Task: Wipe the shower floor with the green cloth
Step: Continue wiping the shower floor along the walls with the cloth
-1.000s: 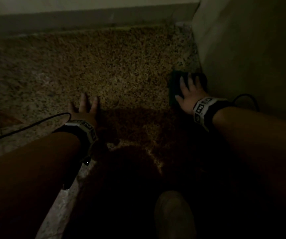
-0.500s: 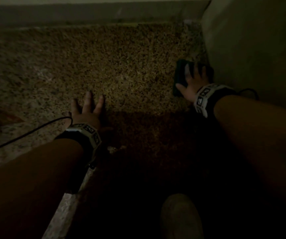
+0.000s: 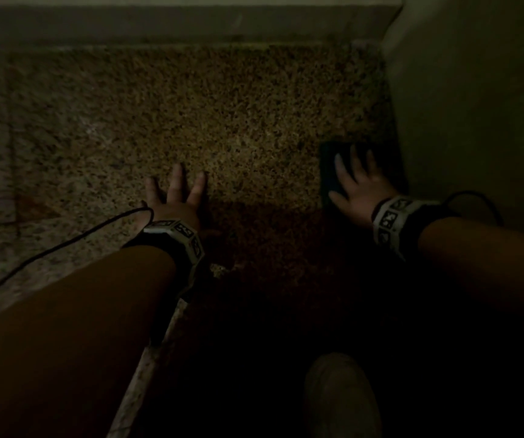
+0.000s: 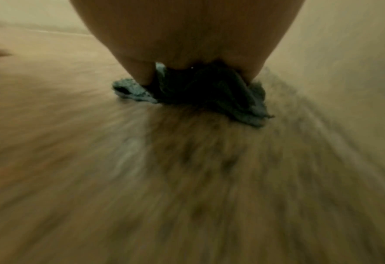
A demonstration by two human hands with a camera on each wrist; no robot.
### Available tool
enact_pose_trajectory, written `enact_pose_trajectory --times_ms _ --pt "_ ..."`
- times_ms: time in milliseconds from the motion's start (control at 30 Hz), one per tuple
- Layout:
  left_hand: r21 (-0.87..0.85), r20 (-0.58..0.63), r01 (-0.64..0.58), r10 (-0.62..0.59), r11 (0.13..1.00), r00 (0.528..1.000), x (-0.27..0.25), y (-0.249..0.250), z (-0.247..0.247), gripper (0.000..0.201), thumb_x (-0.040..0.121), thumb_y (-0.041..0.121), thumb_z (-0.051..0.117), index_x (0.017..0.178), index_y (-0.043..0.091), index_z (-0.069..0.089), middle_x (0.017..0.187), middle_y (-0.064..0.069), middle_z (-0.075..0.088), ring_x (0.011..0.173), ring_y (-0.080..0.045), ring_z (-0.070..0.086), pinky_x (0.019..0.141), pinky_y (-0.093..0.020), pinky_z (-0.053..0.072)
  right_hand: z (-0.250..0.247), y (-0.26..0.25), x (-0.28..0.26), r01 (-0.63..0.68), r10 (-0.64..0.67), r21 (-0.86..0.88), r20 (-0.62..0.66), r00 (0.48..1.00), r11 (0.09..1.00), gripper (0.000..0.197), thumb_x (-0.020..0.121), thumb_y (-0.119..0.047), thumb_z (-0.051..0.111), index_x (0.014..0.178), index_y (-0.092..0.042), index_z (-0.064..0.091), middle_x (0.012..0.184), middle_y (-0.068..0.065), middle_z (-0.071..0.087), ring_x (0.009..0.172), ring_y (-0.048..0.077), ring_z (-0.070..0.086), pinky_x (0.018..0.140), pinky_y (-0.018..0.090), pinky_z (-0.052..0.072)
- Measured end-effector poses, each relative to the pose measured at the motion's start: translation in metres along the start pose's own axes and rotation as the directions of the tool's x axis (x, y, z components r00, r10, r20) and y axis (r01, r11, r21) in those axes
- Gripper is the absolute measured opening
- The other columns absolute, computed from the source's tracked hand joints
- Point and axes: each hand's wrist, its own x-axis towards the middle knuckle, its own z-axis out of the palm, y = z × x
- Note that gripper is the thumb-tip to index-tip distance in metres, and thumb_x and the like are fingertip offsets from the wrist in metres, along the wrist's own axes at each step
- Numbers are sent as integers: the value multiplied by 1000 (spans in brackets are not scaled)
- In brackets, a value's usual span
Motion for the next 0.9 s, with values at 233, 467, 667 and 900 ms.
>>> enact_pose_trajectory --times_ms 233,467,667,900 --pt "-7 -4 -6 6 1000 1000 1 -1 -1 108 75 70 56 142 44 -25 150 7 -36 140 -41 -19 111 -60 19 -5 -9 2 -41 42 44 -24 999 998 65 100 -50 19 149 -27 -17 157 4 -21 144 34 -15 117 46 0" --pt "11 20 2 -2 1000 1000 2 1 -2 106 77 68 56 142 43 -25 149 6 -38 140 -41 -20 112 -57 12 -55 -31 50 -169 196 199 -123 973 965 67 99 -52 25 150 -28 -12 158 2 -18 144 33 -11 117 49 3" --pt "12 12 -10 9 1000 1000 0 1 -1 105 78 68 53 141 43 -26 149 7 -38 140 -40 -20 112 -57 13 -53 -31 46 -120 149 183 -151 977 976 65 100 -50 23 150 -27 -11 157 3 -20 144 33 -12 117 48 2" --pt "16 -7 -14 14 1000 1000 0 1 -1 106 77 68 55 142 44 -25 150 6 -36 141 -41 -18 111 -57 19 0 -36 1 74 -73 17 -52 996 997 65 100 -47 23 150 -25 -13 156 5 -24 143 36 -16 116 46 -3"
